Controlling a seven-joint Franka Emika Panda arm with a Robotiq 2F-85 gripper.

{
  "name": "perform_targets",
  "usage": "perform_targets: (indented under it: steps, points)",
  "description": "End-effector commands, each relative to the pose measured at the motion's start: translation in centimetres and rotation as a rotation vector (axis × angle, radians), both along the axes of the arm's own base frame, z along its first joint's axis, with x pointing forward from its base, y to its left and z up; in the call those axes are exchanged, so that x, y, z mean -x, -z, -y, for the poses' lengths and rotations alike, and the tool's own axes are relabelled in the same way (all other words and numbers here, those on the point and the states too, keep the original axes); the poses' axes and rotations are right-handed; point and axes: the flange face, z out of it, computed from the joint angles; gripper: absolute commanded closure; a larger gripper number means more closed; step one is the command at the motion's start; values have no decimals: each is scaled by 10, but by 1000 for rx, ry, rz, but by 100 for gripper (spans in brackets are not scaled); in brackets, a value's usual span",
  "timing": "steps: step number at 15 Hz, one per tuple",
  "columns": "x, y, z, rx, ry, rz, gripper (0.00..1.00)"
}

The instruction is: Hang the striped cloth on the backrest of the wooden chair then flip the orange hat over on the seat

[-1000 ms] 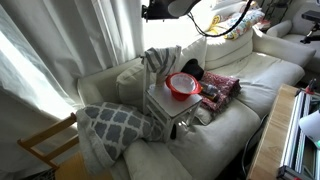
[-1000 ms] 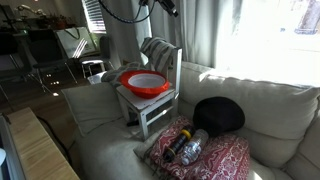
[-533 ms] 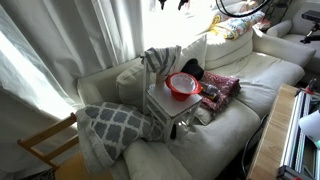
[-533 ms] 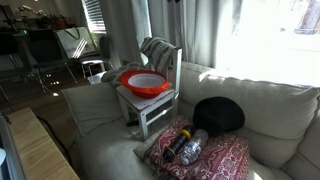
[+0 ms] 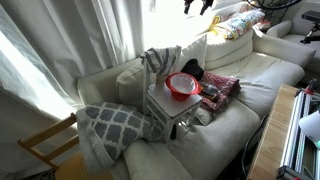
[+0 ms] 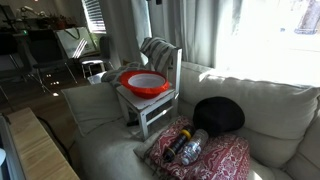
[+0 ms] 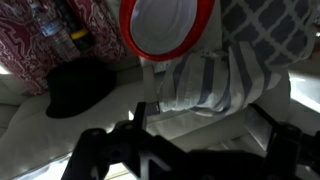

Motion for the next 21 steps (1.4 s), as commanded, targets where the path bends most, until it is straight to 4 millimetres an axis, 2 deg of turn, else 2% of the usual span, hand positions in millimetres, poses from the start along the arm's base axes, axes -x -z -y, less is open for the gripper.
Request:
perform_targets:
  steps: [1,2,4,9,12,18,21]
  points:
    - [39,11,6,9,-38,-137,0]
    - [22,3,4,-19,-45,-84,0]
    - [30,6,7,-6,-48,-109,0]
    - [31,9,7,-1,-50,-117,0]
    - [35,68,13,-76,-64,-229,0]
    - [67,189,-1,-225,5,-427,0]
    - [77,235,-2,-306,101,-451,0]
